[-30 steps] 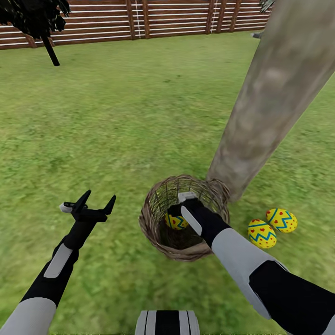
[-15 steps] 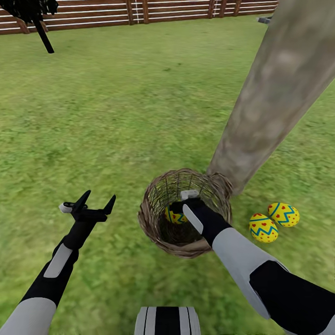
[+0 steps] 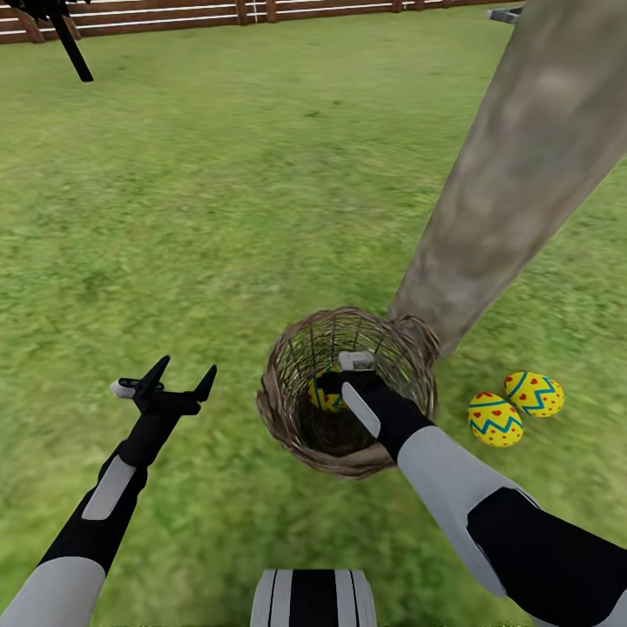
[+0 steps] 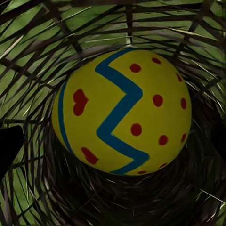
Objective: Take the three Easter eggs out of the wicker basket on the lawn in the garden, then place them on the lawn next to a single tree (choose any tree) so that all three eggs are next to the same tree and none are left in the basket.
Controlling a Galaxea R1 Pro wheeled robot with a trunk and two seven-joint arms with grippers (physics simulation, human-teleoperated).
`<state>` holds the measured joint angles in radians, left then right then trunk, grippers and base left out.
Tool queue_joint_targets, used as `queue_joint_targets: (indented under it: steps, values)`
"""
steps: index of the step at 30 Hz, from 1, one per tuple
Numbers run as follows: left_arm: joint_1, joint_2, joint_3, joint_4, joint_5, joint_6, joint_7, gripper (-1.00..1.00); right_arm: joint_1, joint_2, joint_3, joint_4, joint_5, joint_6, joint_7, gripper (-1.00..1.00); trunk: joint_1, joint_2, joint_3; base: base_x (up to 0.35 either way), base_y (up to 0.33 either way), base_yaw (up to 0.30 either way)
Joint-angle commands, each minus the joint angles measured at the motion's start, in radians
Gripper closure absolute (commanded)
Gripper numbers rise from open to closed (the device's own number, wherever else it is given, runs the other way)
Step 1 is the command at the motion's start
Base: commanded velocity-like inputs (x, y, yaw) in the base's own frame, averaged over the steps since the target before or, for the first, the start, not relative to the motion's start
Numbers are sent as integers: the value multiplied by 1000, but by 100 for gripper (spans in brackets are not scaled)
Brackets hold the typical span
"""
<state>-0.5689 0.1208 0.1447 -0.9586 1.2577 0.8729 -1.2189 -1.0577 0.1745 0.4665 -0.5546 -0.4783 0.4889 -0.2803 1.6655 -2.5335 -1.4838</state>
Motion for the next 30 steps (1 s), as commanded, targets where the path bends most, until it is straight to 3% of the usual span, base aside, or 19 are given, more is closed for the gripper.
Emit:
queue_joint_targets:
  steps: [1, 7, 16, 26, 30]
  values:
    - [0, 0, -1, -1, 5, 8, 0, -100, -1, 0, 4, -1, -8, 1, -23, -100, 0, -1, -5, 0, 0, 0]
    - [0, 0, -1, -1, 5, 8, -1, -100, -1, 0, 4, -2, -8, -4, -64, -100, 2, -1, -16, 0, 0, 0]
    - [0, 0, -2, -3, 5, 8, 0, -100, -1, 0, 6, -1, -6, -4, -66, -100, 5, -3, -47, 0, 0, 0]
    - [0, -1, -2, -4, 5, 8, 0, -100, -1, 0, 12, -1, 3, -57, -69, -100, 6, -4, -55, 0, 0, 0]
    - [0, -2, -2, -7, 5, 8, 1, -100, -1, 0, 13, -2, 3, -60, -68, -100, 8, -4, -70, 0, 0, 0]
